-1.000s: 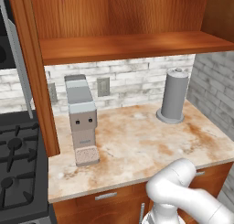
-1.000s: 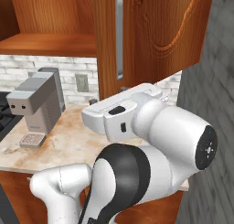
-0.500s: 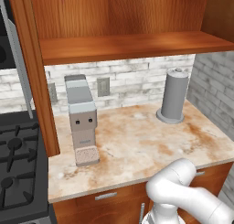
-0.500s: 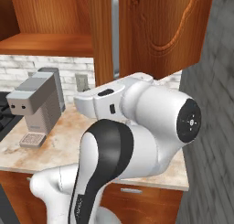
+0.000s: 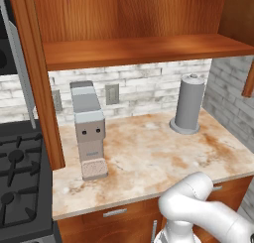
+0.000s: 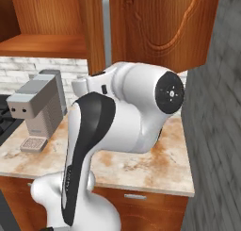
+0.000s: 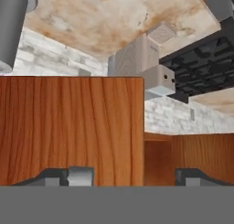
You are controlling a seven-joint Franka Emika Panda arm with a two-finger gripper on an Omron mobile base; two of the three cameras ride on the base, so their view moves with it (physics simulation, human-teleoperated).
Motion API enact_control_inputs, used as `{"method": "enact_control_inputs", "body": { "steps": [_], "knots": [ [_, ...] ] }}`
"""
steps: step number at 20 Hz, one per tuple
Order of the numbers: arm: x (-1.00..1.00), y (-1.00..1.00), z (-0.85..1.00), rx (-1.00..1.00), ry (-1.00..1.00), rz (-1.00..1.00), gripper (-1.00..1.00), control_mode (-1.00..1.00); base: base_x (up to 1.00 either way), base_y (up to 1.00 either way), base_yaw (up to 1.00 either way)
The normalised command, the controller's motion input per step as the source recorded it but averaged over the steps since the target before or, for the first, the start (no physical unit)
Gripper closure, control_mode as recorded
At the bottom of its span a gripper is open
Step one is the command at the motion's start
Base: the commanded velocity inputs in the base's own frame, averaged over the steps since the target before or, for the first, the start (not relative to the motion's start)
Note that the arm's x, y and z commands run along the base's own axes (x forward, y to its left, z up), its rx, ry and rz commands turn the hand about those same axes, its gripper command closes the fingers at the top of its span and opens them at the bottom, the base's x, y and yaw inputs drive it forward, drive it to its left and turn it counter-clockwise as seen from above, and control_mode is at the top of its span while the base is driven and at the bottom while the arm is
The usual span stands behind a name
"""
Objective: Close all open cabinet doors.
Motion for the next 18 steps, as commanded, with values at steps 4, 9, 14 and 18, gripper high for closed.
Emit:
{"method": "enact_control_inputs", "body": {
  "steps": [4,9,14,18],
  "knots": [
    [0.67,0.02,-0.21,-0.20,-0.13,0.00,-1.00,-1.00,0.00,0.00,0.00],
    [0.75,0.07,-0.39,-0.21,-0.10,0.00,-1.00,-1.00,0.00,0.00,0.00],
    [0.82,0.02,-0.45,-0.17,-0.07,0.00,-1.00,-1.00,0.00,0.00,0.00],
    [0.96,0.00,-0.39,-0.14,-0.06,0.00,-1.00,-1.00,0.00,0.00,0.00]
  ]
}}
